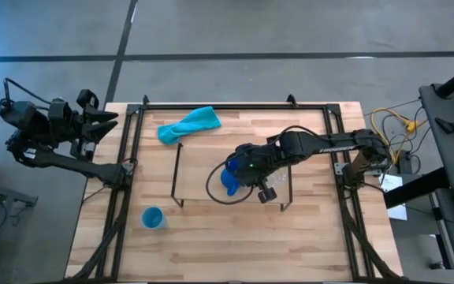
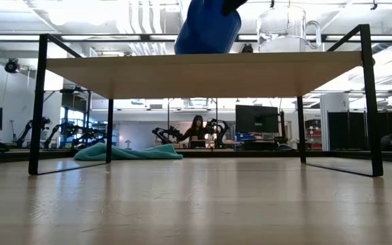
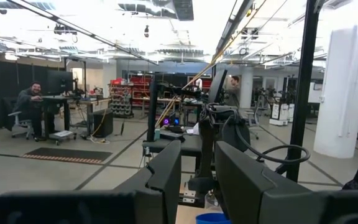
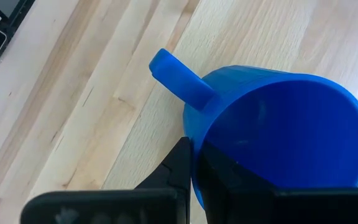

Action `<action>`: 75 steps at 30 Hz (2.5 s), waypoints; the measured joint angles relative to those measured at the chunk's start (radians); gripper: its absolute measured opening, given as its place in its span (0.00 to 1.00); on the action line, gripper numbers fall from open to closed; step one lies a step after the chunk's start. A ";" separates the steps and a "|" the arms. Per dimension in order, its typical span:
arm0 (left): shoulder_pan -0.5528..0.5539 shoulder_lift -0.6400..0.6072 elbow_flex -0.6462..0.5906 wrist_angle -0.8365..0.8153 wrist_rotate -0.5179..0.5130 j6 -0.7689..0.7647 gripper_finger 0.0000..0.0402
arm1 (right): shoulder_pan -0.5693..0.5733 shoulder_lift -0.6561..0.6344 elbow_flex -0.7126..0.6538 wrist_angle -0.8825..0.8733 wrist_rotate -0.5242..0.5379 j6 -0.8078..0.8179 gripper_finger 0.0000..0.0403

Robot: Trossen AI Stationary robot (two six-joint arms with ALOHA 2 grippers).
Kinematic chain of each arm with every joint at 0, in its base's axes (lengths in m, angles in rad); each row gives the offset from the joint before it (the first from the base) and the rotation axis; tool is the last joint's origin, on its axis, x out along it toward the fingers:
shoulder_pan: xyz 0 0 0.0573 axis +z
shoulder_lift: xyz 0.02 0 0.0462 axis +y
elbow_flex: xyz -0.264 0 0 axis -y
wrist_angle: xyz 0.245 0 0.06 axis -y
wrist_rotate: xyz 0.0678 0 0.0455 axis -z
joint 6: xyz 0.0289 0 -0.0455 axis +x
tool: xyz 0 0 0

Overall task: Stack small to large cups/mugs on shelf
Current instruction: Put the blue cup on the shelf

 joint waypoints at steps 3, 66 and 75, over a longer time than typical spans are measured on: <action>0.000 0.000 0.000 0.000 0.000 0.000 0.22 | 0.000 0.000 0.000 0.000 0.000 0.000 0.03; 0.000 0.000 -0.001 0.001 0.000 0.000 0.22 | -0.012 0.021 -0.002 0.032 0.076 0.089 0.03; 0.000 0.000 -0.001 0.001 0.000 0.000 0.22 | -0.017 0.029 -0.002 0.013 0.078 0.146 0.04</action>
